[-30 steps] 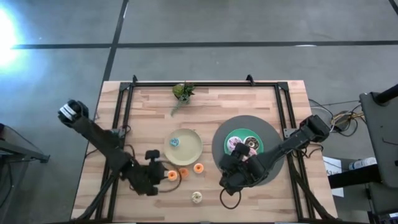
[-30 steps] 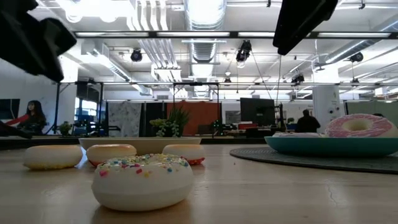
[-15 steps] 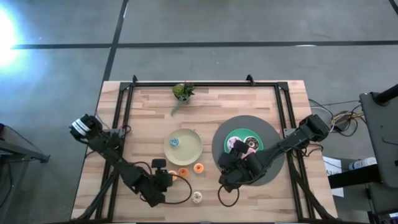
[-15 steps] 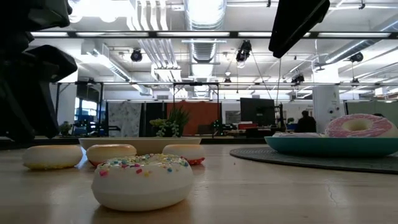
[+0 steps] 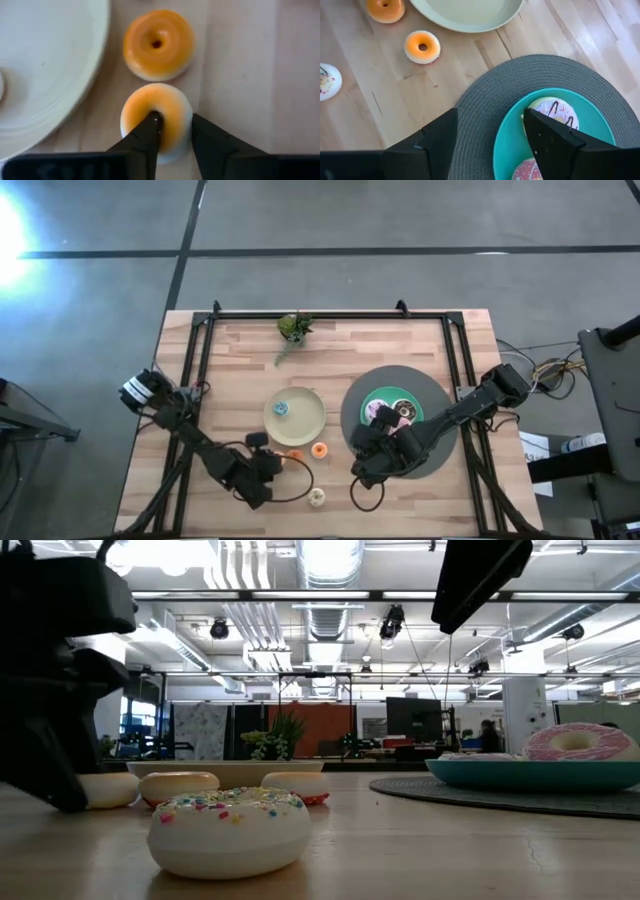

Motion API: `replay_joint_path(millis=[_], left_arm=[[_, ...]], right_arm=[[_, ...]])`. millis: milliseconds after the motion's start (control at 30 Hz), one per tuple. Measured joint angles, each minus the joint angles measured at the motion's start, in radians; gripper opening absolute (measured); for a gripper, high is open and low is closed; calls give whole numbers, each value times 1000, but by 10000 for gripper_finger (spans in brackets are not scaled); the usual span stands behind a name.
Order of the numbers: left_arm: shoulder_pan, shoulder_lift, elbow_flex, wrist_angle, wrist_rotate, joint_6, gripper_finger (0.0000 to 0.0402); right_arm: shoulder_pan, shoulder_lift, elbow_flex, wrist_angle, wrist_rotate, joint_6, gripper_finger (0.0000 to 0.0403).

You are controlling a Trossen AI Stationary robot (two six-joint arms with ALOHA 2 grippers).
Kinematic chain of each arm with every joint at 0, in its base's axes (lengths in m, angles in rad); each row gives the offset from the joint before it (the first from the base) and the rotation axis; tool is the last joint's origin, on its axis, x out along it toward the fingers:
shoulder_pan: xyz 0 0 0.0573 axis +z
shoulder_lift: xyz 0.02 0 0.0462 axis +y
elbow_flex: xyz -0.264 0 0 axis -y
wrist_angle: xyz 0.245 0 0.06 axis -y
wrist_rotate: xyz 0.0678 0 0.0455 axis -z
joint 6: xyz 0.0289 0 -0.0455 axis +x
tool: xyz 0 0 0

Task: Pick & Place donuts
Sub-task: Put the small yellow donut on the white plate

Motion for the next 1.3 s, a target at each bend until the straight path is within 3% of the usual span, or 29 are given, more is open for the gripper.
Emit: replay_joint_path(millis=[167, 300, 433, 567, 733, 900, 1000, 1300], left_arm=[[6, -39, -2, -35, 23, -49, 11], [3, -128, -3, -56, 96, -102, 4], [6, -281, -22, -14, 209, -120, 1], [63, -451, -92, 161, 333, -128, 1], [192, -589, -229, 520, 411, -146, 1], [269, -592, -270, 707, 441, -78, 0], [289, -561, -247, 700, 511, -58, 0], [343, -502, -154, 662, 563, 29, 0]], right_arm=[[2, 0, 0, 6, -3, 5, 219], [2, 0, 0, 66, -39, -24, 219], [0, 0, 0, 204, -59, -171, 219], [-18, 0, 0, 329, -72, -399, 219], [-55, 0, 8, 498, -76, -627, 219], [-89, -2, 55, 626, -105, -773, 219], [-103, -2, 69, 621, -105, -817, 219], [-102, -1, 76, 622, -144, -946, 219]])
